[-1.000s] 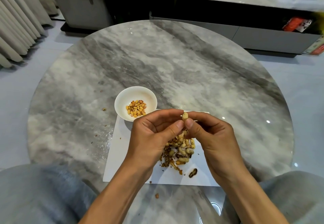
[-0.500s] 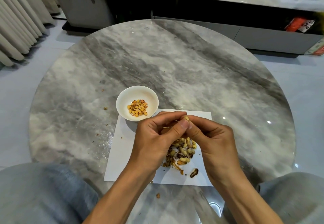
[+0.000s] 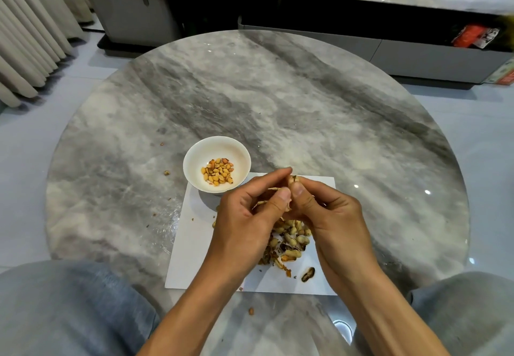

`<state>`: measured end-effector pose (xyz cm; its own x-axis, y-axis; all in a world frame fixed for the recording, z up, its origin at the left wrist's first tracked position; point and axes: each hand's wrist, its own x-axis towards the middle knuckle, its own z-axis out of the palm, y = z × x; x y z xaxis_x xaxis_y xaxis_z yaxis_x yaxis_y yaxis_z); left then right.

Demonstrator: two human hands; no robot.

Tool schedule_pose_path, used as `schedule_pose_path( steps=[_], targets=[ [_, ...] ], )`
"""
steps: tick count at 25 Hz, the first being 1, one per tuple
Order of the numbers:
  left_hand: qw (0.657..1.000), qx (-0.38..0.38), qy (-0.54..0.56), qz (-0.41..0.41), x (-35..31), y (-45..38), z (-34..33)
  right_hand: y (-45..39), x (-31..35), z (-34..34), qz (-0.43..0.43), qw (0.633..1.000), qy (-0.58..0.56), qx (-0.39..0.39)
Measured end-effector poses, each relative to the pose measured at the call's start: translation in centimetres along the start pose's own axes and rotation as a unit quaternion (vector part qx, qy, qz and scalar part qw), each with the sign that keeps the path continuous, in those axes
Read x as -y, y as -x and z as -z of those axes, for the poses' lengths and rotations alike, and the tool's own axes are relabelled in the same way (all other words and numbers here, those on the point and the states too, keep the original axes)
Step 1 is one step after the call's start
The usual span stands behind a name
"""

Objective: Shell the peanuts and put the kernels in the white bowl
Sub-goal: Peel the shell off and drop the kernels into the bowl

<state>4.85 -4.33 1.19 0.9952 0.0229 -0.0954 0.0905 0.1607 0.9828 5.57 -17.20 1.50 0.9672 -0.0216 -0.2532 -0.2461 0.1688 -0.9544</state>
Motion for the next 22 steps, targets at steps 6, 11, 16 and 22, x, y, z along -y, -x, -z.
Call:
schedule_pose_path(
  steps=[6,11,16,22],
  targets=[
    [0.978,-0.011,-0.181,-0.099,0.0,-0.5,1.1,-0.5,0.7,1.7,0.070,0.983,0.161,0.061],
    [0.979,0.000,-0.183,-0.091,-0.3,-0.2,1.1,-0.7,2.0,2.4,0.046,0.987,0.138,0.073],
    [0.995,-0.005,-0.089,-0.044,-0.8,-0.2,1.1,-0.6,1.8,2.0,0.066,0.990,0.114,0.057],
    [0.999,-0.038,-0.015,-0.015,-1.1,0.0,0.7,0.1,1.2,1.0,0.067,0.996,0.064,-0.007]
  ],
)
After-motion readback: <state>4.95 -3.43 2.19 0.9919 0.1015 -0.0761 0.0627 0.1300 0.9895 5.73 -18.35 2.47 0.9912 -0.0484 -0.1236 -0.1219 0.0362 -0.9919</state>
